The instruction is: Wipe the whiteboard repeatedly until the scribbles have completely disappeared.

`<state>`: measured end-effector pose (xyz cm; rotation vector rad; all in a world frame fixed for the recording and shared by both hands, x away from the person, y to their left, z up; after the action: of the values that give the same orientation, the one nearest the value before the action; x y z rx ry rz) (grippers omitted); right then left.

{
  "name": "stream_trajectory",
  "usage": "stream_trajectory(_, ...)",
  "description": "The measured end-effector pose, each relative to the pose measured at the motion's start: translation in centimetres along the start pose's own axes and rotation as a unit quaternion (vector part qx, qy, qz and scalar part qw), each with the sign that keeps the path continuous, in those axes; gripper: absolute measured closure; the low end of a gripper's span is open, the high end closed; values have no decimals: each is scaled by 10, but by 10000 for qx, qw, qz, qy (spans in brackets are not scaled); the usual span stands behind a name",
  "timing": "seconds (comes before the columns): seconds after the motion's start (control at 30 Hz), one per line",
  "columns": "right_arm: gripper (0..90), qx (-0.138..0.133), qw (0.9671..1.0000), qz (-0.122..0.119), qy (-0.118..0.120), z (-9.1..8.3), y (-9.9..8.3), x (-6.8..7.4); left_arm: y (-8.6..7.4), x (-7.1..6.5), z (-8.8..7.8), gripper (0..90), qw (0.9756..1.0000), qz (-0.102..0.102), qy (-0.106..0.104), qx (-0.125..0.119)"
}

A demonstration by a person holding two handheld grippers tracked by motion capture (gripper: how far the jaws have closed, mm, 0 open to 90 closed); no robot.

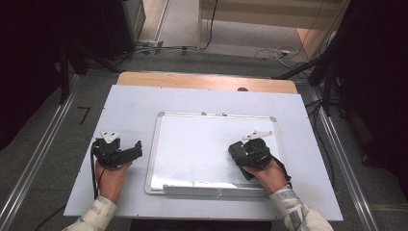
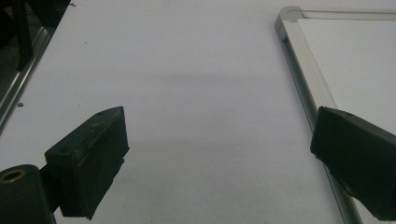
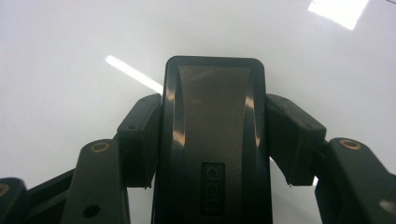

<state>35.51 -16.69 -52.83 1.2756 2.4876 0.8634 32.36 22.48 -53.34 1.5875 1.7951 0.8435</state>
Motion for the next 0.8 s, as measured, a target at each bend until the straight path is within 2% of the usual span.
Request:
stream_trajectory(0.43,381,21,10000,-17,-25,1,0,0,-1,0,0,46,10000,38,-4,19)
stream_trajectory(0.63,379,-32,9998,188,39,0,0,-4,0,0,0,46,10000,5,-2,10)
stream_trajectory(0.8,378,-27,9999,169,17,-1,0,-4,-1,0,0,46,10000,30,1,23)
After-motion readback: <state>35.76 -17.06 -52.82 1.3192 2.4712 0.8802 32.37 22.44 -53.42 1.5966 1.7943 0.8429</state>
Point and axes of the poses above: each handheld gripper's, and its own axes: z roughly forward along the jaws, y roughly out of its top, x roughly to its left, the point moved 7 cm from there along z, roughly forward along the jaws, and after that the axes turned 5 degrees about y, right-handed, at the moved point
